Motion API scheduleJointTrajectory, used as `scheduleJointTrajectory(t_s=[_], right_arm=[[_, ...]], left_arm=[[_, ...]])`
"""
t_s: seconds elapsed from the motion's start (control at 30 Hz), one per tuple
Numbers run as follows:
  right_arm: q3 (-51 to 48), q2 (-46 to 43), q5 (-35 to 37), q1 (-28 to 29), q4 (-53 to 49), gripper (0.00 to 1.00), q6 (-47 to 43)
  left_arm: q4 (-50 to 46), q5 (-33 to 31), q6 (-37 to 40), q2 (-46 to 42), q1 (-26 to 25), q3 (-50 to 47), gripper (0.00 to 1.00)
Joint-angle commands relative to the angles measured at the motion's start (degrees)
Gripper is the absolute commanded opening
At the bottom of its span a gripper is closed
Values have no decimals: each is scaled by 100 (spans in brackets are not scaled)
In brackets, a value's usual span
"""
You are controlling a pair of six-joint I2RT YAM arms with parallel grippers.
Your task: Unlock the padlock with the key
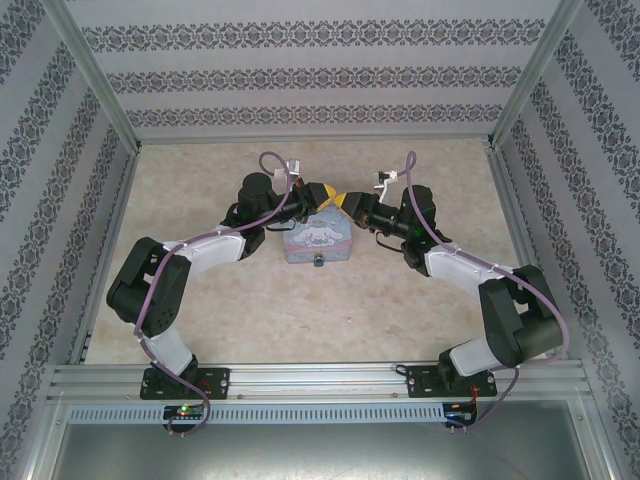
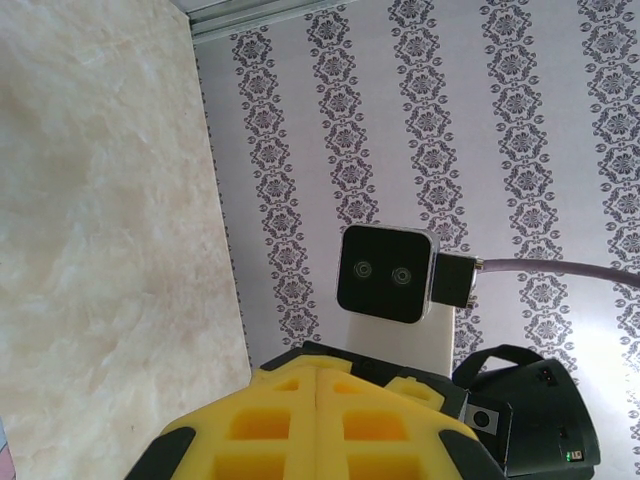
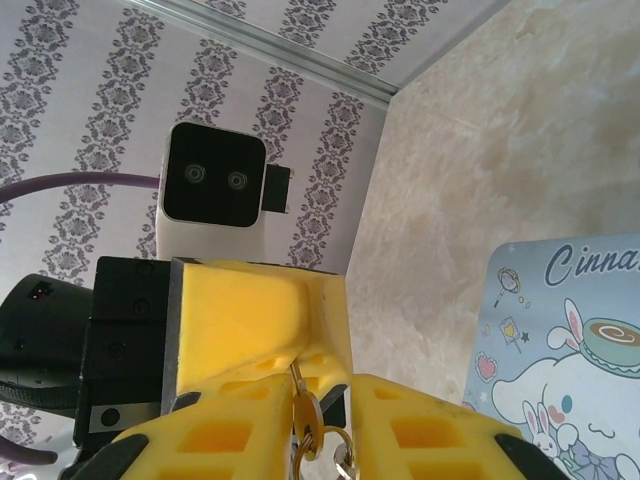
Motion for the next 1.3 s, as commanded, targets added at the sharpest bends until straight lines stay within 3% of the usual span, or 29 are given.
scheduleJointTrajectory(t_s=[0.0, 0.2, 0.5, 0.77, 0.87, 0.93, 1.0, 1.27], right_arm=[[-85, 49, -116, 34, 331, 22, 8], [-70, 70, -107, 38, 395, 17, 56], [-69, 101, -132, 41, 618, 0, 246], [-188, 86, -96, 38, 759, 0, 365], [-255, 57, -53, 13, 649, 0, 375], [-299, 56, -56, -17, 573, 0, 387], [-330, 65, -69, -40, 502, 0, 370], [-249, 209, -74, -150, -26, 0, 155]], left_arm=[[292, -22, 3, 27, 18, 3, 0], [300, -26, -3, 16, 18, -4, 0], [307, -52, -2, -10, 15, -28, 0], [152, -91, 91, -66, 22, -20, 2], [-327, -203, 397, -285, 40, -31, 30], [-822, -322, 721, -580, 56, -72, 60], [-1450, -498, 1122, -936, 66, -100, 76], [-4363, -1162, 2889, -2095, 51, -64, 97]])
